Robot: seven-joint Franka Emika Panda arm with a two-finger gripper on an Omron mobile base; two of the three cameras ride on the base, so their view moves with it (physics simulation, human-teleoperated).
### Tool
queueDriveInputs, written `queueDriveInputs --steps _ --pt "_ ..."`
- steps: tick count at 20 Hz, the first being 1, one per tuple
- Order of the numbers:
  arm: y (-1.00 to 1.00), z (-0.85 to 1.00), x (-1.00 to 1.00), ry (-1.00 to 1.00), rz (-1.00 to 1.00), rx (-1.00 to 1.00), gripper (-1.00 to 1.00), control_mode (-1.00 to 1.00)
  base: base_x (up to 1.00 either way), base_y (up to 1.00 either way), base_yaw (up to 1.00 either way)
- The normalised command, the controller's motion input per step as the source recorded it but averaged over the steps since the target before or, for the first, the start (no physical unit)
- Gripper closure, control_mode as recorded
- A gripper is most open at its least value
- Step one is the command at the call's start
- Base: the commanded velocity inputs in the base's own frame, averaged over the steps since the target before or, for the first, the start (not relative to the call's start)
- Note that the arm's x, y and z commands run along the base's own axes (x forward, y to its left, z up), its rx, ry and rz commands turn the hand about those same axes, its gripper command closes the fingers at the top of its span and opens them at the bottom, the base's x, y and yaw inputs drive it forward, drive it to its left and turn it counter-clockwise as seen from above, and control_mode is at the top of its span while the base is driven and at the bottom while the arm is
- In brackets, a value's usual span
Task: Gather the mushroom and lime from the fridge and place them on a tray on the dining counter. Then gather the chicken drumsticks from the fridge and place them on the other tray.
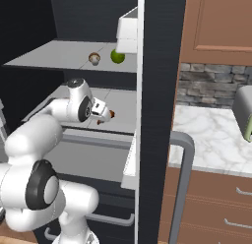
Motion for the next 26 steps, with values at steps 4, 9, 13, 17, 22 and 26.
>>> queueDriveInputs --steps 4,9,13,17,22,26 --pt "0.00 -0.23 0.34 0.03 0.00 0.00 -1.00 -1.00 0.00 0.00 0.00" --pt "0.00 -0.22 0.36 0.03 0.00 0.00 -1.00 -1.00 0.00 0.00 0.00" --pt "0.00 -0.20 0.38 0.03 0.00 0.00 -1.00 -1.00 0.00 0.00 0.00" --pt "0.00 -0.19 0.38 0.03 0.00 0.00 -1.00 -1.00 0.00 0.00 0.00" --pt "0.00 -0.22 0.30 0.04 0.00 0.00 -1.00 -1.00 0.00 0.00 0.00" --pt "0.00 -0.32 0.16 0.02 0.00 0.00 -1.00 -1.00 0.00 0.00 0.00"
